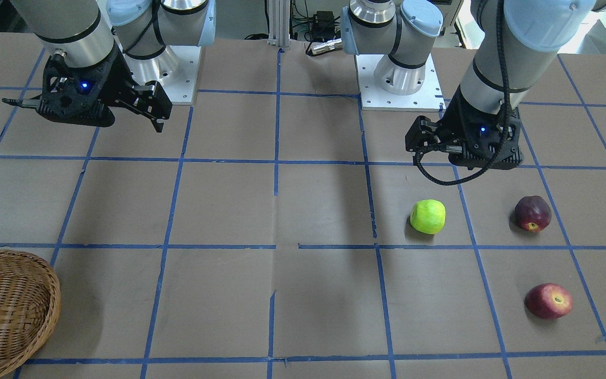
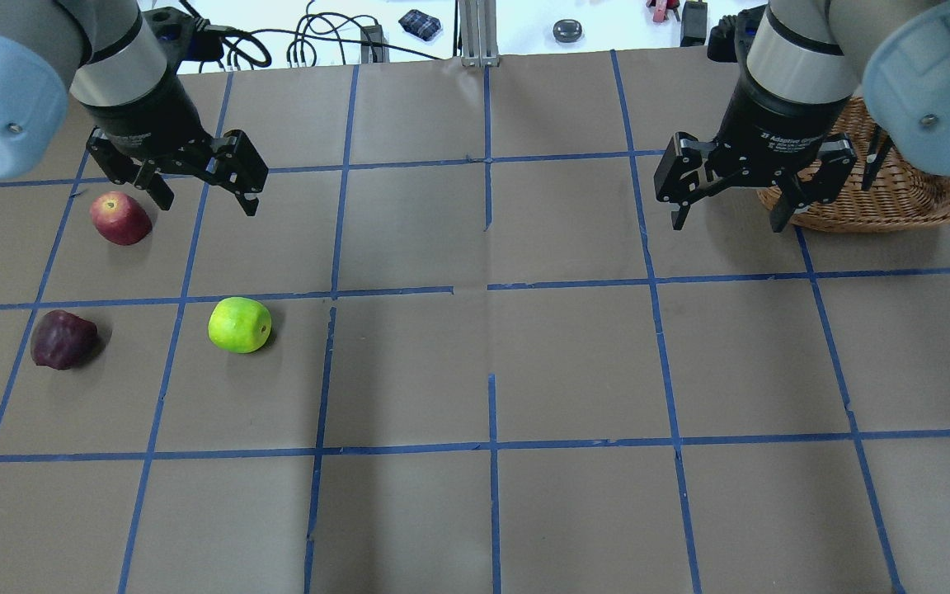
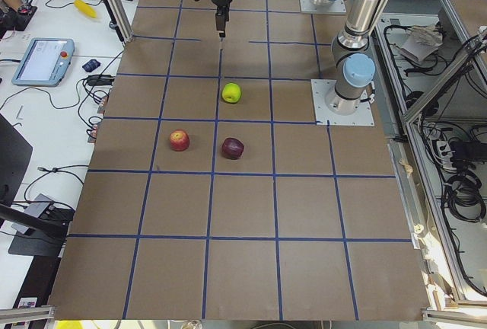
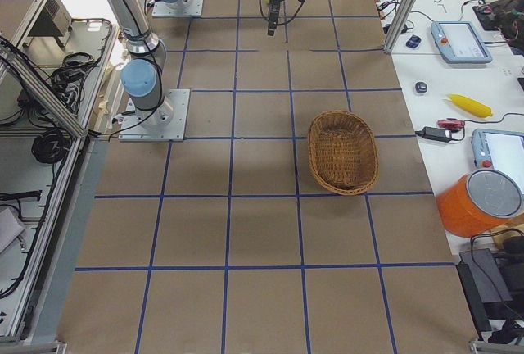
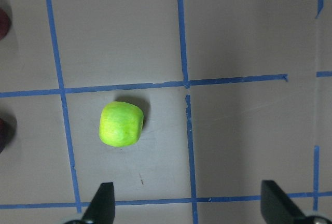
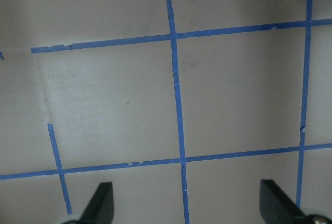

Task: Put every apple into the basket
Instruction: 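Reach the left gripper down over the green apple, then grasp the green apple with the left gripper and carry it toward table center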

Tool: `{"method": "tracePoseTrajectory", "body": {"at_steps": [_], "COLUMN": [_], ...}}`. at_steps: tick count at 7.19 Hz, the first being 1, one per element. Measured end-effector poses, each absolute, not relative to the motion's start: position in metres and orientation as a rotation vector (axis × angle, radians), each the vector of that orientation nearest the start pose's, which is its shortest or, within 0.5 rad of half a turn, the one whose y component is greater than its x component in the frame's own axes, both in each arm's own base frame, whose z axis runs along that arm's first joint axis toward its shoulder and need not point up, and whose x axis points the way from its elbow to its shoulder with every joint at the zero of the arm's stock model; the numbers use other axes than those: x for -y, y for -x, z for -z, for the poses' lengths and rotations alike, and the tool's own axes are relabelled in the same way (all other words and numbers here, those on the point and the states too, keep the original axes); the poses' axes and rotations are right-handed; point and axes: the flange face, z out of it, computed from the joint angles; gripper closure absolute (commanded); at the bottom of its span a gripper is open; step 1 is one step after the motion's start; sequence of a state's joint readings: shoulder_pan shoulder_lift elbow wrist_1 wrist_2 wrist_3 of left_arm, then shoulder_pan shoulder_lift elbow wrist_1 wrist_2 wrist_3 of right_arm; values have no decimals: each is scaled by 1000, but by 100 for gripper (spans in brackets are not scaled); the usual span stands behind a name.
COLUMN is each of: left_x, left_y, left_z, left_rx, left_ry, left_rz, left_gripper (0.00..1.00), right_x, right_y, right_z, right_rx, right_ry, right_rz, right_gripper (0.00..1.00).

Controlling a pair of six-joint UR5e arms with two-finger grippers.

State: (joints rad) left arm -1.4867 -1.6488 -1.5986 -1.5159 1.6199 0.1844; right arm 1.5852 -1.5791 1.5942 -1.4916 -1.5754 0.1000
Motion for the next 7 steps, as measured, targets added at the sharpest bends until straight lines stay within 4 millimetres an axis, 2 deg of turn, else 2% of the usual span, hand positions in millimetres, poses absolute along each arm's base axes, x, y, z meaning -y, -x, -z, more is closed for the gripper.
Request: {"method": "tracePoseTrajectory", "body": {"at_steps": [1, 2, 5, 7], "left_x": [528, 524, 510, 511], "left_y": [68, 59, 50, 44], "left_z": [-407, -370, -274, -240], "left_rx": [-3096, -3093, -3068, -3007], "left_ry": [-145, -151, -323, -378], "left_rz": [-94, -85, -127, -158], "left_gripper": [0, 0, 0, 0], "right_x": [476, 474, 474, 476], "right_y": [-140, -139, -136, -132], "right_z": [-474, -475, -473, -474], "right_rx": [-3146, -3147, -3145, -3143], "right_ry": [-135, -136, -140, -154], "right_rz": [-147, -143, -149, -118], "right_gripper": [0, 0, 0, 0]}}
